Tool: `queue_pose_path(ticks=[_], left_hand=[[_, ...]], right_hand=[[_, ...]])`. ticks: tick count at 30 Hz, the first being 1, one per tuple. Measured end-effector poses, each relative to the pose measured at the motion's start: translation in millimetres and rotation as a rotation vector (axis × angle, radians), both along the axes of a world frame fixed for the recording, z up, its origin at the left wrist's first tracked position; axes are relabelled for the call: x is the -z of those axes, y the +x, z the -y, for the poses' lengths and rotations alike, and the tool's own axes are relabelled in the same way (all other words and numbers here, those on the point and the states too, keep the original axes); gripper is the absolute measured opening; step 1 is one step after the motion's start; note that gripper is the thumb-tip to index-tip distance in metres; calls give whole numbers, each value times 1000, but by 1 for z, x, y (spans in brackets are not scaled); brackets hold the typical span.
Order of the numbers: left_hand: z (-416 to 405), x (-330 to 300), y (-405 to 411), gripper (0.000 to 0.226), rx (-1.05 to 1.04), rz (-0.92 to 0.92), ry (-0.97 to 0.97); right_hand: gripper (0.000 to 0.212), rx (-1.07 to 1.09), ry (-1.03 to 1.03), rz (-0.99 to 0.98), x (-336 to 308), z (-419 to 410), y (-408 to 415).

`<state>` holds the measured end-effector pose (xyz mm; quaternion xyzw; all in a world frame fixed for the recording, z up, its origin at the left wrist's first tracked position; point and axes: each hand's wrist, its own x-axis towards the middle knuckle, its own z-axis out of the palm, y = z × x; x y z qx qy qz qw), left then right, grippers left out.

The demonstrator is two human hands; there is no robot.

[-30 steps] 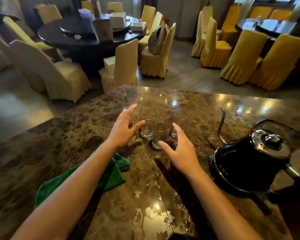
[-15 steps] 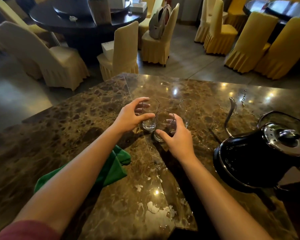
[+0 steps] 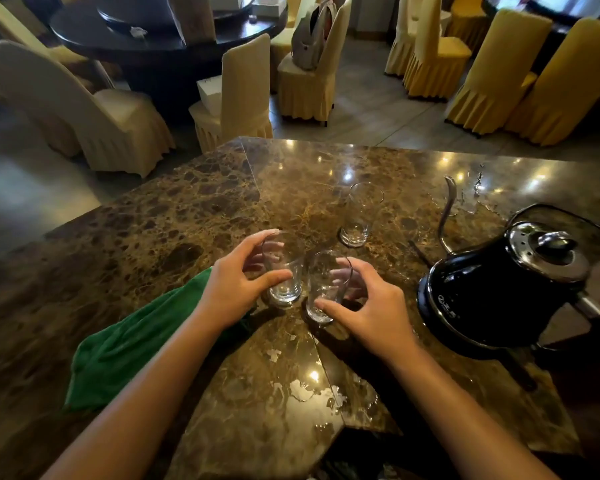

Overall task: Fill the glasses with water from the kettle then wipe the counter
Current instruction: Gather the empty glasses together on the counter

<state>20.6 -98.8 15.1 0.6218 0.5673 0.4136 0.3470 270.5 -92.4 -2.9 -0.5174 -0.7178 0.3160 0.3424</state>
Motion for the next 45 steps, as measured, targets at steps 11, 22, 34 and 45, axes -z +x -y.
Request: queue_pose_path(ticks=[11,22,34,45], left_hand=[[59,20,5,77,-50,-18,51],[35,-23,-52,82,27,-250,-106],[-140,-33,-8,96,172,-1036,215],[-166,-14,63,67,367,-405,-53]], right_hand=[[77,-72,26,52,7,31,0],[124,-115,-126,576,-35,0,58],[115,190,-52,348,-18,-95,34],[86,91,-18,230,-11,-129,27]])
